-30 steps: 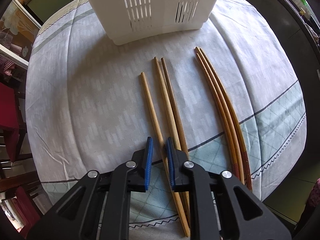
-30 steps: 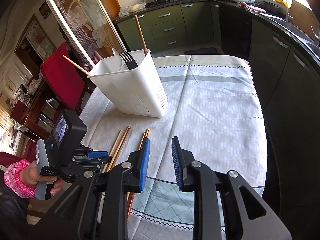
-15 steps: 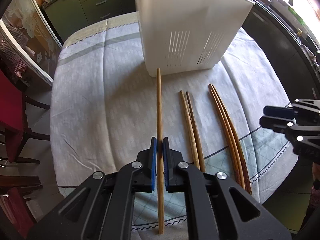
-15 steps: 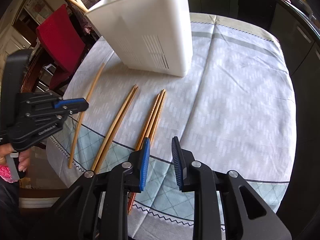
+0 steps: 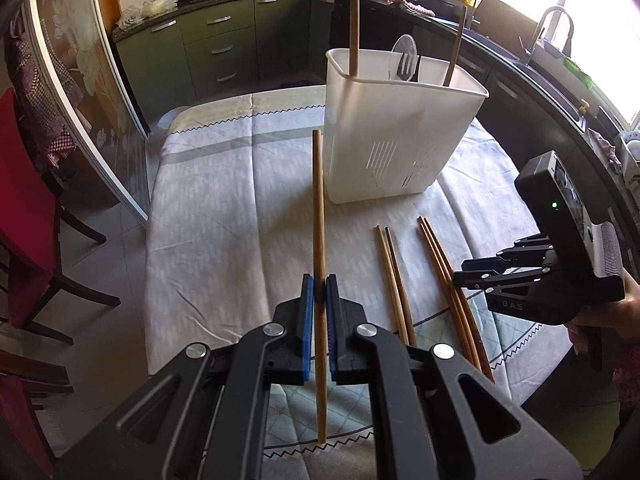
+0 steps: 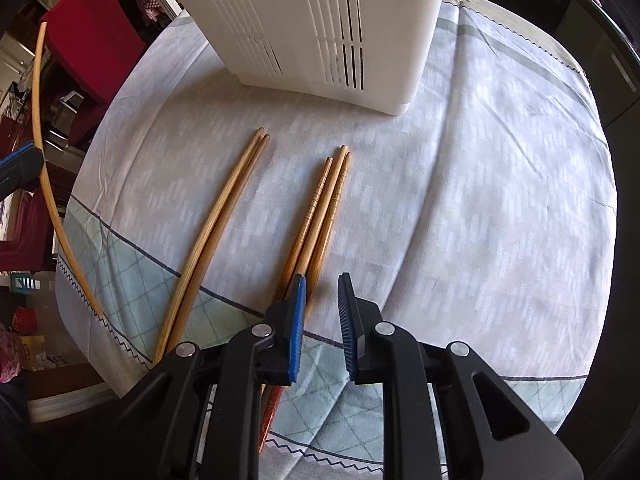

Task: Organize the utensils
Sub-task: 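Lift the chopstick with the left gripper while the right gripper lowers to the chopsticks, then grasp a chopstick with the right gripper while the left gripper carries its chopstick toward the holder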

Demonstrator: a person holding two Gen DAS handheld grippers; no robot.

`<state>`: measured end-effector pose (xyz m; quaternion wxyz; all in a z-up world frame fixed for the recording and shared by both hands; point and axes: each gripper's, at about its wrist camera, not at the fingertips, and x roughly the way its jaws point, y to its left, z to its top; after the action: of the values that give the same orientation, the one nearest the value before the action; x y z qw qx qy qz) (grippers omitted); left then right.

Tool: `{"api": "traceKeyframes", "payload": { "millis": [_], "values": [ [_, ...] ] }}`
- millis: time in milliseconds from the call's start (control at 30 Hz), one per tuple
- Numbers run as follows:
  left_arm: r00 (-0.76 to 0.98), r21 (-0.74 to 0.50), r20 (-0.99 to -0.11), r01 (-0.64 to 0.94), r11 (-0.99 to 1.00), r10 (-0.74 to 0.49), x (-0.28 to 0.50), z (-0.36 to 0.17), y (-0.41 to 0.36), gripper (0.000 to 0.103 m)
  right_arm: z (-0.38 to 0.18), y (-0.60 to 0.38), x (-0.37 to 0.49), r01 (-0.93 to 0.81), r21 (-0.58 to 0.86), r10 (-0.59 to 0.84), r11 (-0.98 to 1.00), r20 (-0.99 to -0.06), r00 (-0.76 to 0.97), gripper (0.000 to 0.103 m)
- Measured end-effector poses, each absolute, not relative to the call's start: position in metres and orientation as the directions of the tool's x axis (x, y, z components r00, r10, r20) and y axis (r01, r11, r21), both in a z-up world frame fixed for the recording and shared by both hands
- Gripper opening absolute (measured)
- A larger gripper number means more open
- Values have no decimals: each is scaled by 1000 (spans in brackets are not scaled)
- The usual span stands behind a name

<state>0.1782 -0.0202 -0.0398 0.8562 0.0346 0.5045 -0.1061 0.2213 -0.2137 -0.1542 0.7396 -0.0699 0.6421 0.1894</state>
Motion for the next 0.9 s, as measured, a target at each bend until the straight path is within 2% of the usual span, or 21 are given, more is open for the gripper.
{"api": "traceKeyframes", "payload": {
  "millis": [300,433,600,900],
  "values": [
    [473,-60,-865,231,971,-166,170,-40,-19,6,-160,-191,232,-371,86,133,925,-986,104,17],
    [474,-61,-864,238,969,-171,169,-38,-20,6,-163,-180,236,-375,54,110,925,-985,130,10],
    [483,-61,-859,238,969,-172,166,-34,-19,6,-157,-184,236,-359,103,166,928,-975,150,7],
    [510,-56,-841,249,967,-180,160,-18,-21,6,-101,-218,210,-361,187,292,914,-920,262,7]
  ]
}}
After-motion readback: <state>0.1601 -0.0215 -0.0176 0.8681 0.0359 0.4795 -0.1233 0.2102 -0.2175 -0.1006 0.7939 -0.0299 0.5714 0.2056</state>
